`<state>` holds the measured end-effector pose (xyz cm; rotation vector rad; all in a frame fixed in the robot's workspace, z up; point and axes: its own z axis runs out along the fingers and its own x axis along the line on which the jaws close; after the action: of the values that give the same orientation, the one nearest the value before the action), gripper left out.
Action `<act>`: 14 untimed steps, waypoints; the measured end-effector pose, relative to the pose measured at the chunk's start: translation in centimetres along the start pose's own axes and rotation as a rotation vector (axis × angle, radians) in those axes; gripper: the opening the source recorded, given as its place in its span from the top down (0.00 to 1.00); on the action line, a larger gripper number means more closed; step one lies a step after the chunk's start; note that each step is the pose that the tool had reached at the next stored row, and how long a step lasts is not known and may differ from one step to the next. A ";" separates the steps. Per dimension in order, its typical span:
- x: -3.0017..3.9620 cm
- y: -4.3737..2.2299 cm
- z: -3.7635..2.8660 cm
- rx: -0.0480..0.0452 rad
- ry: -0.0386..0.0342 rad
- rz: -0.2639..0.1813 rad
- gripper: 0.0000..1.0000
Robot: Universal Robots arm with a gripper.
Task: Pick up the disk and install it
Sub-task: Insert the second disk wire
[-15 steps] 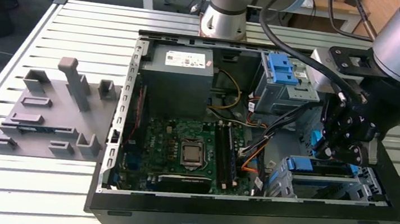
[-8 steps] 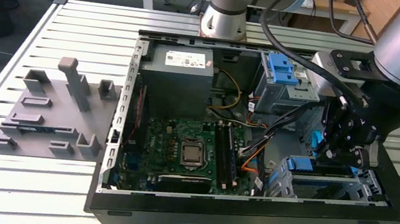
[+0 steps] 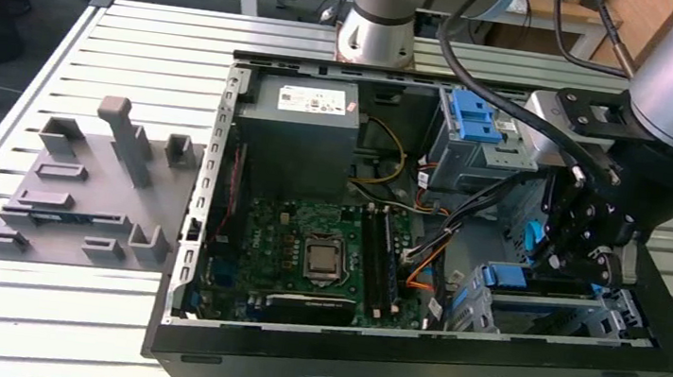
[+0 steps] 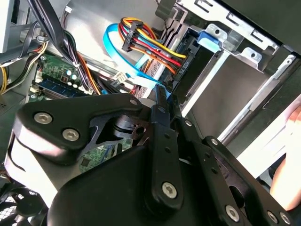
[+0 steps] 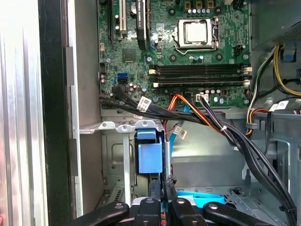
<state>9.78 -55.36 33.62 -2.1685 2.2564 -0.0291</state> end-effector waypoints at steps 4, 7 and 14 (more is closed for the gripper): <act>0.01 -0.12 0.03 0.0000 -0.0001 0.000 0.84; 0.03 -0.13 0.09 0.0000 0.0001 0.002 0.84; 0.02 -0.26 0.20 0.0000 0.0001 0.003 0.84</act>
<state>10.05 -55.39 33.42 -2.1649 2.2599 -0.0292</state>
